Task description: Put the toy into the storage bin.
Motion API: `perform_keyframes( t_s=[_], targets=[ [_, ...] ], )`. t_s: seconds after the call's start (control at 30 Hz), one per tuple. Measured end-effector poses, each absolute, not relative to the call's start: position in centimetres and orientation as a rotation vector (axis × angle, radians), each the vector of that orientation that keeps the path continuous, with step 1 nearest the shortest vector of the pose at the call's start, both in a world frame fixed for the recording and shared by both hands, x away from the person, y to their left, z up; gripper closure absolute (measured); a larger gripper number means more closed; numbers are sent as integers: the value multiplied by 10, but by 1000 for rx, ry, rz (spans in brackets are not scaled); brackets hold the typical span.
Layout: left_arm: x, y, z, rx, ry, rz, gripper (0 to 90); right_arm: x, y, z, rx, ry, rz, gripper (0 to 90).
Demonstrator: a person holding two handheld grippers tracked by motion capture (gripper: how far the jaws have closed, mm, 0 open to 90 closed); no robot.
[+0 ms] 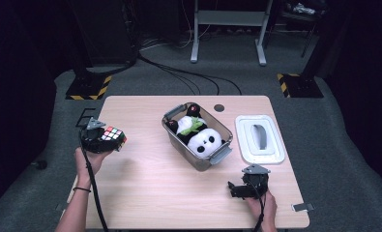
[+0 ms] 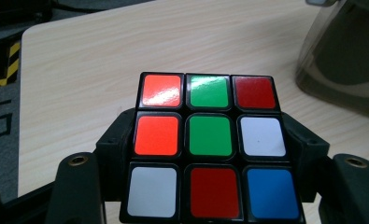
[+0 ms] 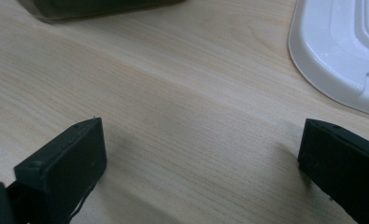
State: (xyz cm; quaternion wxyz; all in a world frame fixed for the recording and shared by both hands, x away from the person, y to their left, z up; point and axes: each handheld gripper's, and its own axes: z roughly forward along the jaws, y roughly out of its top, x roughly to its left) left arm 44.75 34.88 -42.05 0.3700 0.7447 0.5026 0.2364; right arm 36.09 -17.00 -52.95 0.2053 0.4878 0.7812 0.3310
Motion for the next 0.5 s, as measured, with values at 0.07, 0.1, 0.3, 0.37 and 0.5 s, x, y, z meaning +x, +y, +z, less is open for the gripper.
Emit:
perform_keyframes(
  t_s=[0.07, 0.1, 0.3, 0.37, 0.5],
  targets=[
    [448, 346, -416, 1921, 1274, 606, 339, 361, -170, -530, 1356, 2179, 922, 2],
    [449, 345, -415, 1924, 1267, 607, 339, 361, -170, -530, 1355, 2179, 922, 3],
    [452, 337, -404, 1940, 1234, 618, 339, 361, -170, -530, 1356, 2179, 922, 3],
    [453, 334, -401, 1937, 1224, 615, 339, 361, -170, -530, 1356, 2179, 922, 3],
    [455, 329, -394, 1952, 1203, 616, 339, 361, -170, -530, 1356, 2178, 922, 3]
  ],
)
